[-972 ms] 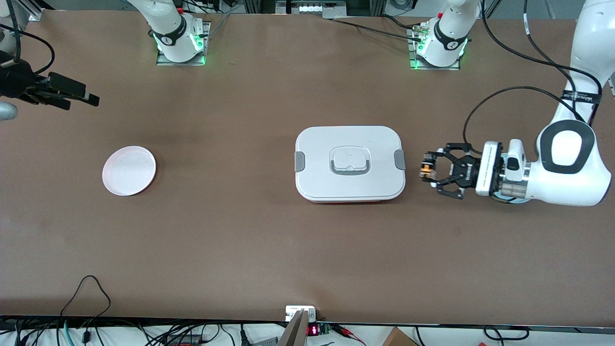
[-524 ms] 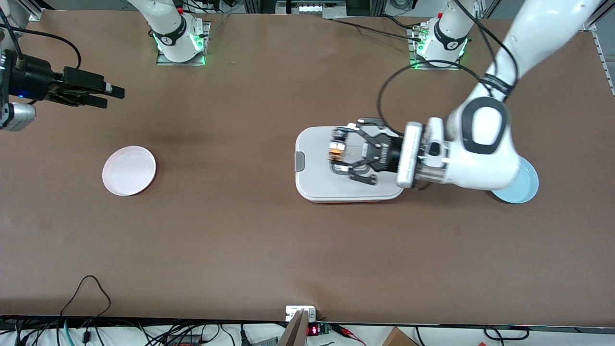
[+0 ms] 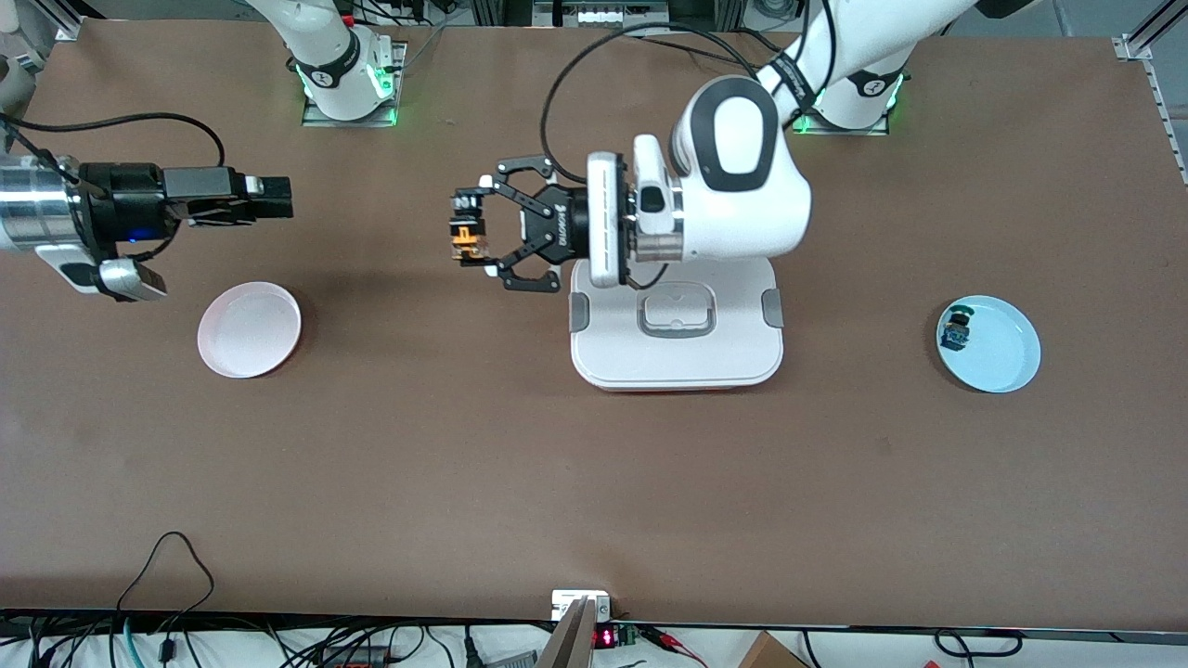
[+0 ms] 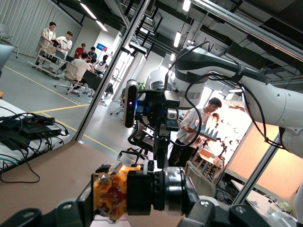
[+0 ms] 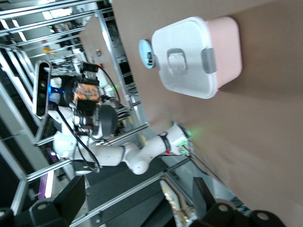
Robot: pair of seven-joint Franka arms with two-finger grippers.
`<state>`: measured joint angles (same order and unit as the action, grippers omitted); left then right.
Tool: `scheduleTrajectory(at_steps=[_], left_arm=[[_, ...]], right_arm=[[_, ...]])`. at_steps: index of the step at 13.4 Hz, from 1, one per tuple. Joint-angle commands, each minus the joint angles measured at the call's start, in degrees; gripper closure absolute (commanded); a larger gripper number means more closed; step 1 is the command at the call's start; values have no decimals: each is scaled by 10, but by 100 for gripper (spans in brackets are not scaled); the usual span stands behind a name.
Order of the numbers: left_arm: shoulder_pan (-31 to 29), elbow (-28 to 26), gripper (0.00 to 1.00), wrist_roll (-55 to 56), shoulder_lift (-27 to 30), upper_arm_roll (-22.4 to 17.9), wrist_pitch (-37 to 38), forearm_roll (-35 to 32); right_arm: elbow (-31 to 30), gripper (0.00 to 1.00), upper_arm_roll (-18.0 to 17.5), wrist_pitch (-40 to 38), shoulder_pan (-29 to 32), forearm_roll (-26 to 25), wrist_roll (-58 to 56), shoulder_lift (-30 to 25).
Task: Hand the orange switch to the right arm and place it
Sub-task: 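Lift the orange switch with the left gripper toward the right gripper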
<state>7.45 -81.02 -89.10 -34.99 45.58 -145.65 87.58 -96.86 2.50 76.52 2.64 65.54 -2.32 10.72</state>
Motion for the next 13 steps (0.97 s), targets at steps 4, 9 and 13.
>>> scheduleTrajectory(at_steps=[4, 9, 13], left_arm=[[89, 80, 100, 5, -22, -10, -119, 13], [133, 101, 98, -1, -32, -27, -165, 8], [181, 120, 98, 1, -34, -87, -165, 11]], right_arm=[[-111, 0, 0, 23, -11, 166, 34, -12], [-105, 0, 0, 78, -72, 250, 127, -9], [-98, 0, 0, 93, -100, 251, 125, -5]])
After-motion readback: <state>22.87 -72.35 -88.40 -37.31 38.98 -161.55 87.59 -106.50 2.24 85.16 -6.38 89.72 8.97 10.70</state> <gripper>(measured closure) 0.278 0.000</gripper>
